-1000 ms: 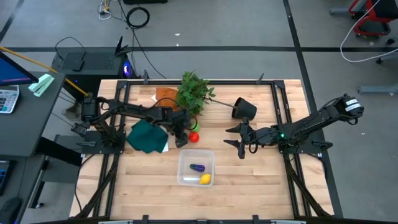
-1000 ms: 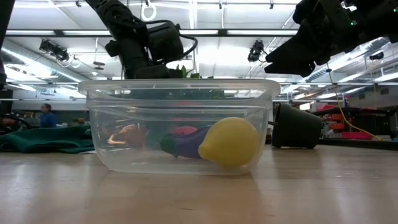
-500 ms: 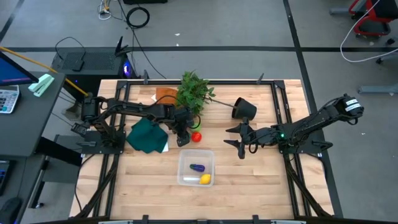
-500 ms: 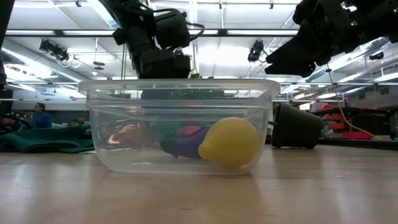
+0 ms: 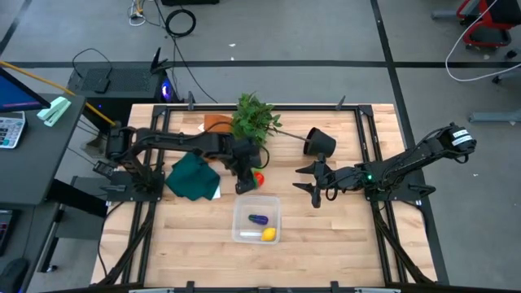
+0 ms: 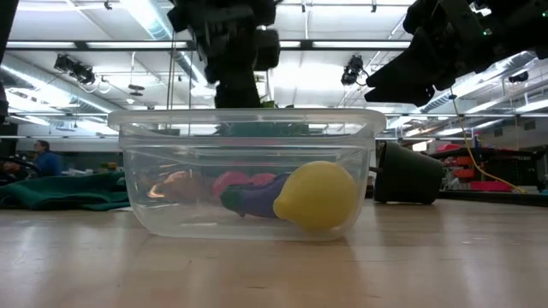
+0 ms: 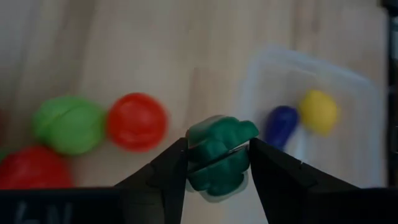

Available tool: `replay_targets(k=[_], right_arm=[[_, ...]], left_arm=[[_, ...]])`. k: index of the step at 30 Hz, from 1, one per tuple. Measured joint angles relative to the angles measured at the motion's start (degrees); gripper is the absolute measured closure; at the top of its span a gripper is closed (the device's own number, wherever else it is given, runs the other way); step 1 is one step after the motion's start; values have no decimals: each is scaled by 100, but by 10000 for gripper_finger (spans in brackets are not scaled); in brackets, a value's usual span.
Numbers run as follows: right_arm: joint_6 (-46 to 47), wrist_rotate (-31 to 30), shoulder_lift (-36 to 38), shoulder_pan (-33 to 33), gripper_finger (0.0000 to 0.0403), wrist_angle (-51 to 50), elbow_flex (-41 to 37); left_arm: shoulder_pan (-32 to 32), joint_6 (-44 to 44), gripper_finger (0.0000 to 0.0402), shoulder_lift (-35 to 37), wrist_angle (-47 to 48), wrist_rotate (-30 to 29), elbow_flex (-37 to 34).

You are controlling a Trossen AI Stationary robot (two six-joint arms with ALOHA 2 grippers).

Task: Pick and placing Produce into tupperware
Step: Put the green bell pepper into the transparent bin

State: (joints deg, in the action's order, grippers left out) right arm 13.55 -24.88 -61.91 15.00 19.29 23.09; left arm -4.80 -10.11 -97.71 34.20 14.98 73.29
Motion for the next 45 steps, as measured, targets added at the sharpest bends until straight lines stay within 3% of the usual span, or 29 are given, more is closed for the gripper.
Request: replay_targets(k=[10, 18, 23, 33, 45], right_arm=[[10, 31, 0, 0, 208, 0, 0], [145, 855, 2, 104, 208, 2, 0], [192, 924, 2, 399, 208, 24, 0], [434, 1005, 2, 857, 208, 110, 0], [436, 977, 2, 861, 208, 175, -2]], left_arm=[[707, -441, 235, 0, -29, 131, 167], [1301, -763, 236, -151, -453, -3, 172], [1519, -907, 240, -280, -524, -225, 171], [1747, -1180, 242, -466, -515, -489, 176], [1854, -1479, 242, -973, -359, -535, 14]])
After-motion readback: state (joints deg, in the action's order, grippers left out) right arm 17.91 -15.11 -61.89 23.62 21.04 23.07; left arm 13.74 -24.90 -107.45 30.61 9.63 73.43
